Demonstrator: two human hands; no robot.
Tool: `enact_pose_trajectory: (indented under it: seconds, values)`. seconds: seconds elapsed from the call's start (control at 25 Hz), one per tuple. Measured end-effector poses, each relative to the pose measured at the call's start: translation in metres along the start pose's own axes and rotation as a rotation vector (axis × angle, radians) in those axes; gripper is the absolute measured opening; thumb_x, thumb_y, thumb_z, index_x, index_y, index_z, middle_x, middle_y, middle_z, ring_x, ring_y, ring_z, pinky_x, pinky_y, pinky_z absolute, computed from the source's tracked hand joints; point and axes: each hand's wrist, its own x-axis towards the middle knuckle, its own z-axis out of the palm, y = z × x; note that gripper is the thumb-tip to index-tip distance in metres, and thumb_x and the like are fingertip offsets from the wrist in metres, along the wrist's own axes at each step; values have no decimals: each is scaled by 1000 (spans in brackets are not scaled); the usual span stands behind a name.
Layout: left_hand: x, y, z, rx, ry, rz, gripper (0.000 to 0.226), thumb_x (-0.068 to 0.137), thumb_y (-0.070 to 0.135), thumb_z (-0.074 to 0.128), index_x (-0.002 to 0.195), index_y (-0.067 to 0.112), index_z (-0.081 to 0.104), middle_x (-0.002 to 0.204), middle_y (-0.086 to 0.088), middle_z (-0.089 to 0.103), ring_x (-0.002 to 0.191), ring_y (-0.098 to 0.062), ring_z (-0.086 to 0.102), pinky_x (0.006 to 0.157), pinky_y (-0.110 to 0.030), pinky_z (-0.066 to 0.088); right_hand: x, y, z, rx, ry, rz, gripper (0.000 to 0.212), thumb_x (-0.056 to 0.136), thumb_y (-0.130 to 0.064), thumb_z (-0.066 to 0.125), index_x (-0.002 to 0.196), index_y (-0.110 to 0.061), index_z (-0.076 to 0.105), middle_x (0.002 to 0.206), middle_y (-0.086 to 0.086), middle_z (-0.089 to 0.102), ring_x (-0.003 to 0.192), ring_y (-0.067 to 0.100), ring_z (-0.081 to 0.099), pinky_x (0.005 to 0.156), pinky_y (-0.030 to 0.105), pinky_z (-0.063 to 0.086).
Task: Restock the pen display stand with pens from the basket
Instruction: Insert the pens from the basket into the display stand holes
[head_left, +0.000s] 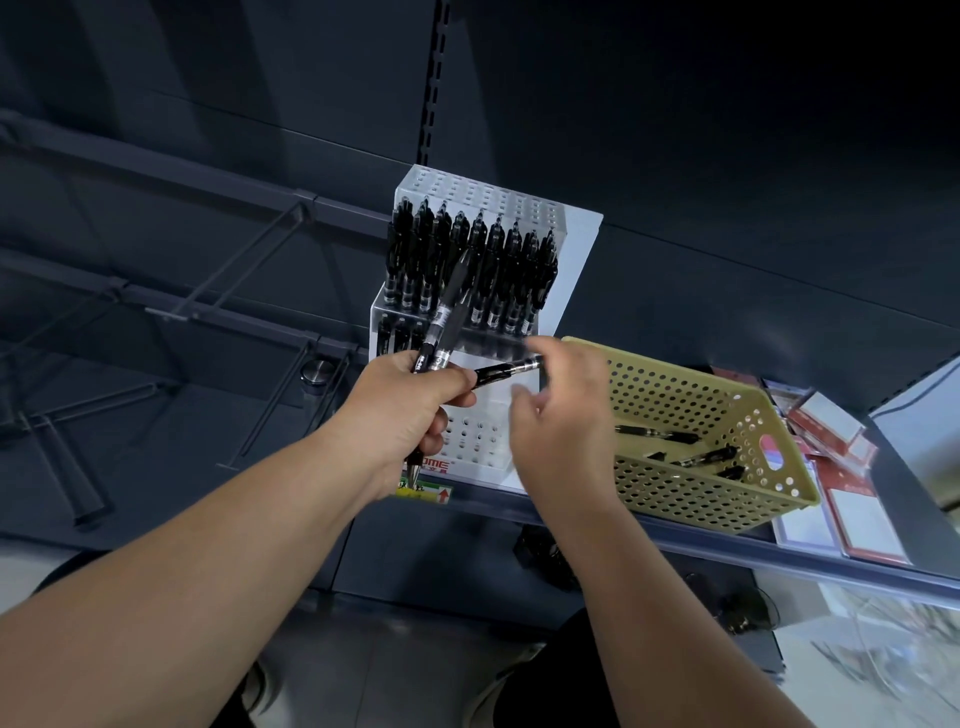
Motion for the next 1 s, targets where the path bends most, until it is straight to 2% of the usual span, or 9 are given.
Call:
enact_pose_trajectory:
  seconds: [0.08, 0.16, 0.24, 0.36, 0.48, 0.6, 0.76, 0.88, 1.0]
  values:
    - [-2, 1, 2, 14, -14, 4, 10, 84, 11, 68, 85, 11, 58, 68, -4, 65, 41, -7, 36, 35, -19, 29, 1, 6, 12, -120, -81, -177, 38, 88, -5, 62, 125, -12, 61, 128, 4, 52, 107, 17, 56, 89, 30, 49]
    - [-5, 2, 1, 44, -29, 17, 11, 85, 15, 68, 86, 13, 58, 69, -4, 63, 43, -8, 36, 37, -19, 30, 7, 6, 19, -140, -77, -232, 29, 88, -4, 60, 116, -8, 66, 118, 8, 61, 105, 24, 58, 87, 38, 51]
    - [-5, 4, -2, 55, -31, 29, 20, 85, 29, 69, 87, 13, 57, 70, -4, 59, 43, -8, 36, 37, -19, 31, 12, 5, 21, -146, -100, -253, 24, 92, -7, 56, 113, -9, 67, 109, 6, 65, 99, 23, 60, 84, 37, 51]
    - [1, 8, -10, -9, 3, -4, 35, 89, 47, 59, 84, 12, 57, 62, -1, 52, 42, -9, 36, 37, -20, 30, 18, 0, 19, -70, -169, -89, 22, 100, -20, 47, 116, -14, 61, 100, 0, 65, 86, 17, 58, 73, 32, 47]
    - [5, 9, -18, -78, 15, -35, 25, 96, 34, 51, 81, 14, 53, 59, 1, 50, 43, -11, 38, 38, -21, 31, 26, -9, 21, 233, -282, 224, 26, 104, -23, 36, 124, -13, 50, 103, -4, 65, 84, 10, 61, 64, 26, 50]
    - [9, 3, -25, -23, 9, 7, 18, 97, 24, 52, 80, 16, 51, 66, 0, 50, 50, -11, 42, 41, -22, 36, 32, -12, 26, 265, -258, 216, 23, 105, -23, 35, 125, -15, 42, 102, -11, 66, 85, 6, 62, 63, 21, 51]
    - [14, -2, -34, 11, 4, 21, 17, 97, 24, 53, 81, 17, 50, 67, 2, 52, 53, -10, 45, 44, -21, 38, 42, -10, 40, 319, -191, 232, 14, 103, -23, 43, 105, -13, 52, 95, 0, 63, 88, 22, 65, 78, 44, 56]
    - [18, -2, -39, 8, 2, 15, 17, 96, 24, 54, 81, 17, 50, 68, 2, 52, 51, -9, 45, 43, -20, 38, 46, -4, 51, 261, -178, 191, 20, 102, -23, 45, 108, -8, 56, 105, 11, 62, 91, 13, 62, 82, 36, 53]
    - [23, -2, -42, 17, 9, 8, 17, 96, 25, 55, 82, 16, 50, 69, 1, 52, 51, -10, 45, 41, -20, 38, 47, 0, 56, 218, -203, 188, 26, 102, -26, 44, 119, -9, 56, 108, 9, 62, 98, 16, 60, 85, 35, 51]
